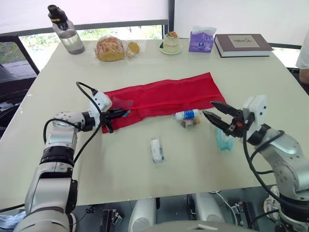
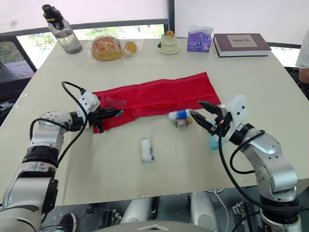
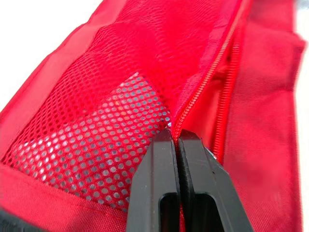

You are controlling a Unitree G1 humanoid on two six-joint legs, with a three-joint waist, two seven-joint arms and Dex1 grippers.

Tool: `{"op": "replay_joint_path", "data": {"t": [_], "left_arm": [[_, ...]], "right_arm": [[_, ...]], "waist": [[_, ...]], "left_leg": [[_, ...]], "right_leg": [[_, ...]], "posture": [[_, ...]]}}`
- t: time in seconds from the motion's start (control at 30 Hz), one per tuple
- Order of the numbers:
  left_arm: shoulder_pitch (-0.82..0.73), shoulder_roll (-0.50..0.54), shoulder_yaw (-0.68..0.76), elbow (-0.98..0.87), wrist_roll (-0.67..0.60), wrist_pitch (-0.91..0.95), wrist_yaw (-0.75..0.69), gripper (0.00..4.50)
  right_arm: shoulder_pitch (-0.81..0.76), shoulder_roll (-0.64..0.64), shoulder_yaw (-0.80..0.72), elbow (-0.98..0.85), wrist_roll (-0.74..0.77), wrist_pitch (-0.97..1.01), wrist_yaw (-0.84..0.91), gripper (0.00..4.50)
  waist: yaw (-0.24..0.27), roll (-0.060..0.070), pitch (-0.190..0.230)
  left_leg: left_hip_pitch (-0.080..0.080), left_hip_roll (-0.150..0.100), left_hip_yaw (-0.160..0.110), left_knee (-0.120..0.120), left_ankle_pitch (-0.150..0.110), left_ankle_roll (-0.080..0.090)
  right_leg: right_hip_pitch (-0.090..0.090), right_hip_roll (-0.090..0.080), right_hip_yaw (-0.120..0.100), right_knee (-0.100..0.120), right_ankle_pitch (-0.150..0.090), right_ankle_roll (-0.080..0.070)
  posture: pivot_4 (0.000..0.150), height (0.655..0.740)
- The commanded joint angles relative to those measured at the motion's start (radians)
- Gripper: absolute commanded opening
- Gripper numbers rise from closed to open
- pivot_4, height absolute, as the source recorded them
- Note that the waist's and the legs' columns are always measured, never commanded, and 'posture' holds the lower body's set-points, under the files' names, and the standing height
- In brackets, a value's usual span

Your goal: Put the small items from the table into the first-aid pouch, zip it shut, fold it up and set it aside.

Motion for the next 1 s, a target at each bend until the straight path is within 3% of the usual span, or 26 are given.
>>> {"op": "replay_joint_path", "data": {"t": [0.03,0.1,0.13,0.23,0.27,0.3,0.37,0.47,0.8,1.0], "left_arm": [[-0.044,0.052,0.025,0.035,0.008,-0.043,-0.018,0.00],[-0.055,0.065,0.018,0.058,0.017,-0.056,-0.026,0.00],[-0.058,0.071,0.014,0.062,0.016,-0.053,-0.044,0.64],[-0.050,0.084,0.001,0.028,0.003,-0.021,-0.116,1.51],[-0.045,0.086,-0.002,0.009,0.001,-0.017,-0.132,2.11],[-0.042,0.088,-0.002,-0.004,0.001,-0.016,-0.142,2.30],[-0.042,0.089,0.003,-0.045,-0.010,0.009,-0.163,3.34],[-0.065,0.087,0.003,-0.064,-0.001,0.007,-0.171,4.39],[-0.146,-0.046,-0.114,-0.107,0.079,0.043,-0.118,4.46],[-0.274,-0.176,-0.176,0.046,0.158,-0.016,-0.019,4.46]], "right_arm": [[0.030,-0.045,-0.064,-0.085,0.082,0.010,-0.002,4.29],[0.043,-0.066,-0.072,-0.099,0.104,0.016,-0.007,4.43],[0.047,-0.075,-0.073,-0.103,0.107,0.017,-0.011,4.50],[0.056,-0.095,-0.067,-0.107,0.110,0.009,-0.022,4.50],[0.059,-0.098,-0.064,-0.109,0.113,0.007,-0.025,4.50],[0.061,-0.102,-0.062,-0.110,0.116,0.006,-0.028,4.50],[0.064,-0.106,-0.060,-0.116,0.127,0.009,-0.035,4.50],[0.065,-0.107,-0.059,-0.120,0.144,0.014,-0.049,4.50],[0.086,-0.134,-0.040,-0.116,0.119,-0.021,-0.058,4.50],[0.108,-0.133,-0.030,-0.142,0.121,-0.020,-0.086,4.50]], "waist": [[0.000,0.000,0.000],[0.000,0.000,0.000],[-0.001,0.000,0.000],[0.000,0.000,0.000],[0.000,0.000,0.000],[0.000,0.000,0.000],[0.004,0.000,0.000],[0.008,0.000,0.000],[0.023,0.000,0.000],[0.026,0.000,0.000]], "left_leg": [[0.000,0.000,0.000,0.000,0.000,0.000],[0.000,0.000,0.001,0.000,0.000,0.000],[0.000,0.000,0.000,0.000,0.000,0.000],[0.000,0.000,0.000,0.000,0.000,0.000],[0.000,0.000,0.000,0.000,0.000,0.000],[0.000,0.000,0.000,0.000,0.000,0.000],[0.000,0.000,0.000,0.000,0.000,0.000],[0.000,0.000,0.000,0.001,0.000,0.000],[0.000,0.000,0.000,0.004,0.000,0.000],[-0.001,0.000,-0.001,0.006,0.000,0.000]], "right_leg": [[0.000,0.000,0.000,0.000,0.000,0.000],[0.000,0.000,0.001,0.000,0.000,0.000],[0.000,0.000,0.000,0.000,0.000,0.000],[0.000,0.000,0.000,0.000,0.000,0.000],[0.000,0.000,0.000,0.000,0.000,0.000],[0.000,0.000,0.000,0.000,0.000,0.000],[0.000,0.000,0.000,0.000,0.000,0.000],[0.000,0.000,0.000,0.000,0.000,0.000],[0.002,0.000,0.000,0.000,0.000,0.000],[0.002,0.000,-0.001,0.001,0.000,0.000]], "posture": [[0.150,0.7400],[0.150,0.7400],[0.150,0.7400],[0.150,0.7400],[0.150,0.7400],[0.150,0.7400],[0.150,0.7400],[0.150,0.7400],[0.150,0.7400],[0.150,0.7400]]}}
